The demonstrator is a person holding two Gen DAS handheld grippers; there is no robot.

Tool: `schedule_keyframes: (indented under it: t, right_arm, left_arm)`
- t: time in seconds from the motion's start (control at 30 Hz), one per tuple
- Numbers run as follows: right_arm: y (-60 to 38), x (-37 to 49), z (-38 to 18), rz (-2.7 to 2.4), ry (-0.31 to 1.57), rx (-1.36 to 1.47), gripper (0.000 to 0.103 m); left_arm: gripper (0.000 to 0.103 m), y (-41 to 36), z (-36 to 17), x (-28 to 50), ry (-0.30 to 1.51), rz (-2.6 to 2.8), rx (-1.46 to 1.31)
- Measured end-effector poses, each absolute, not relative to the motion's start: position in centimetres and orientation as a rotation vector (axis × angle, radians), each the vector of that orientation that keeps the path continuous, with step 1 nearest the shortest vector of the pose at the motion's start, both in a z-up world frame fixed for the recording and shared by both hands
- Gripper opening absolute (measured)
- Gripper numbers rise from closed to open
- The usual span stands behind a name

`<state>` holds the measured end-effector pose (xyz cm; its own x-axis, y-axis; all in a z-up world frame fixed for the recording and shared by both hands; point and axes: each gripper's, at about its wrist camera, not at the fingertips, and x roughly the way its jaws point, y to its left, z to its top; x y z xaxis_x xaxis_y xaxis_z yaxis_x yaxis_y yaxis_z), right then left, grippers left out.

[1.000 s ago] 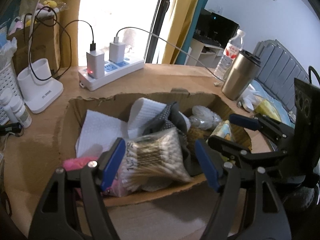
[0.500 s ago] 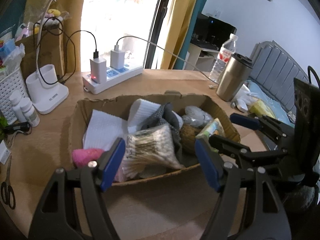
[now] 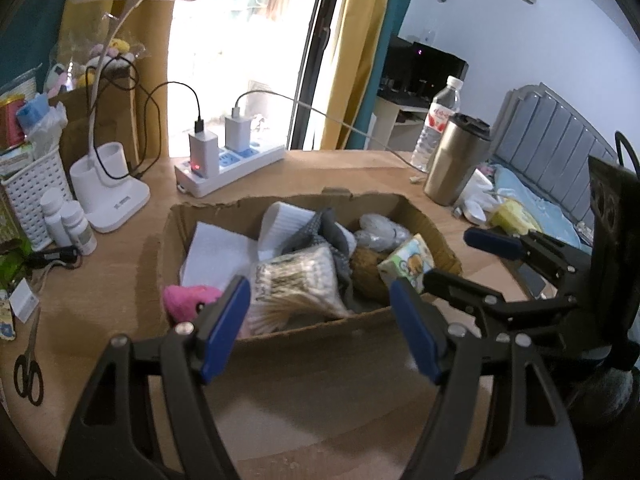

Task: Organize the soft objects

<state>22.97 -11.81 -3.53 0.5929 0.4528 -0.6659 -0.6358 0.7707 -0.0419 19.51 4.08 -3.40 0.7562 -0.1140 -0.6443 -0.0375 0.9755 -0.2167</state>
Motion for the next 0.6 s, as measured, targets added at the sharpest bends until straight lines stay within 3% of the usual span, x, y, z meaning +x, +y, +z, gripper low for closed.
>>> schedule_keyframes:
  t: [0.27,0.6]
  right_arm:
    - [-12.2,21.1,-2.5,0.641,0.656,-0.293,0.076]
    - [-13.2,18.3,-1.6,0.624,0.625,-0.290,0.076]
  left_arm:
    - [0.082,3.7,-2.4,17.4,0.683,-0.036,-0.216]
    - [0.083,3.1,-1.1,14.6,0.639,-0.032,-0.205]
